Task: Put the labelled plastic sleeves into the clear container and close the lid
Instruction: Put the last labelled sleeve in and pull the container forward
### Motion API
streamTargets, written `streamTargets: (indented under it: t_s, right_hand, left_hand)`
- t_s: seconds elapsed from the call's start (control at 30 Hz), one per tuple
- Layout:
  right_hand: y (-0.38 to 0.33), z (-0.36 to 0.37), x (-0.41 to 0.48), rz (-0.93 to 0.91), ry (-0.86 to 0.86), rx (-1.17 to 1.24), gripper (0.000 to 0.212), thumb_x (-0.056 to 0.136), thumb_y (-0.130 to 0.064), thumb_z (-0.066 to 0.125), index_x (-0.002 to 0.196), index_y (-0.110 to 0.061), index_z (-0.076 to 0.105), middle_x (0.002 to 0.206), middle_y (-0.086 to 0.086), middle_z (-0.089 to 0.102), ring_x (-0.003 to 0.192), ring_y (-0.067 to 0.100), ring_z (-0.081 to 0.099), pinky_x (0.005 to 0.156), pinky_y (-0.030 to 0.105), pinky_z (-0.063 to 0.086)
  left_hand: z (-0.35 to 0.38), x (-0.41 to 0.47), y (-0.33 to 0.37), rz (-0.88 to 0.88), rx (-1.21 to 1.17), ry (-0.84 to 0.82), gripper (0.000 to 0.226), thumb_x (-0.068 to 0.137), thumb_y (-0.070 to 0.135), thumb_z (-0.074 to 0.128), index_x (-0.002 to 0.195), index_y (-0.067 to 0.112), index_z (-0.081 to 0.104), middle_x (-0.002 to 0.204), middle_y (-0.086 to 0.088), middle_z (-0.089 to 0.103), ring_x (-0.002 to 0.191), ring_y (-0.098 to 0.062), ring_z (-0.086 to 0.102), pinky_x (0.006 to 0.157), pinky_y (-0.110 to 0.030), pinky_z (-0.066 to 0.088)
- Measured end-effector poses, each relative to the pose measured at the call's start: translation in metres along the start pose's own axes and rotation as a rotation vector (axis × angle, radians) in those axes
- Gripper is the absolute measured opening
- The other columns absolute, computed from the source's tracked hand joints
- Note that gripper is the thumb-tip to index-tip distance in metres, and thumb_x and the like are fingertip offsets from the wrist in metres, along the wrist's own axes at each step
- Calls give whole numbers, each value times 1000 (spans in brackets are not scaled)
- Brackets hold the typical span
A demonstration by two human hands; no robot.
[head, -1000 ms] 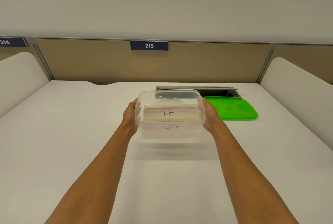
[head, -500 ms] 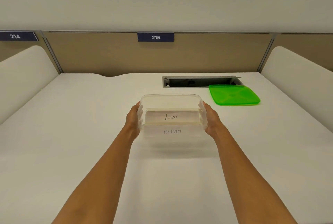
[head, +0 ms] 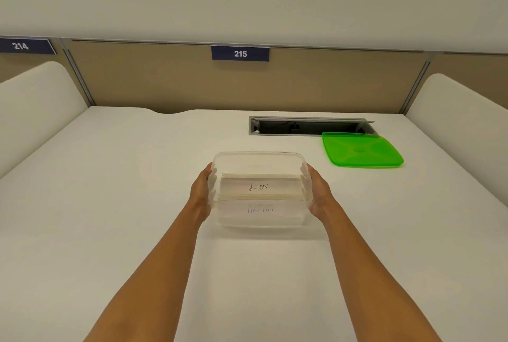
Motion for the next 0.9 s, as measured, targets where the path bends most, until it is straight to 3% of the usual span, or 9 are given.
streamTargets:
  t_s: [0.13, 0.23, 0.4, 0.63, 0.73, 0.8, 0.9]
  right_hand:
    - [2, -2, 7, 18, -7, 20, 40, 96, -47, 43, 130, -29, 54, 81, -19, 63, 75, 3, 59, 55, 27, 51]
    - [4, -2, 11, 10, 1, 7, 38, 96, -46, 43, 129, -30, 55, 75, -22, 62, 71, 0, 58, 50, 24, 52]
    - [4, -3, 11, -2, -7, -31, 39, 96, -46, 42, 129, -29, 54, 73, -23, 62, 70, -1, 57, 49, 21, 53]
    - [1, -3, 9, -19, -24, -49, 36, 99, -42, 37, 130, -30, 50, 101, -12, 57, 85, 7, 55, 74, 27, 47]
    - [0, -3, 9, -43, 9, -83, 41, 100, -39, 34, 137, -24, 45, 118, -7, 50, 104, 13, 49, 91, 33, 41]
    - [0, -4, 9, -66, 26, -120, 39, 101, -35, 31, 136, -23, 45, 122, -4, 48, 107, 14, 46, 93, 34, 38]
    - [0, -3, 6, -103, 41, -143, 28, 102, -28, 30, 118, -23, 51, 128, 5, 52, 109, 20, 50, 91, 36, 40]
  left_hand:
    - [1, 5, 0, 13, 14, 19, 44, 97, 23, 32, 139, 27, 45, 145, 10, 45, 137, -10, 38, 117, -34, 26]
    - [2, 7, 0, 19, 21, 27, 45, 97, 22, 32, 140, 26, 45, 145, 10, 45, 136, -10, 38, 117, -34, 27]
    - [3, 4, -1, 22, -14, 29, 44, 98, 22, 31, 141, 24, 43, 146, 8, 45, 132, -9, 41, 103, -27, 33]
    - [4, 0, 2, 3, -15, 45, 45, 99, 24, 34, 143, 22, 40, 146, 4, 45, 129, -14, 45, 96, -28, 36]
    - [4, -1, 3, 18, 24, 62, 41, 99, 26, 36, 139, 19, 45, 144, 2, 47, 128, -17, 46, 95, -31, 38]
    - [4, -4, 4, 33, 64, 69, 39, 99, 26, 36, 136, 19, 47, 140, 0, 50, 121, -17, 49, 89, -31, 37]
    - [3, -5, 3, 40, 110, 80, 40, 100, 27, 34, 137, 16, 46, 143, -2, 48, 132, -19, 44, 92, -30, 36]
Point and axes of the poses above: each hand's wrist, its own x-axis towards the middle knuckle, its own z-axis out of the palm, y = z × x, the point moved 1 cm from there along x, towards the middle knuckle
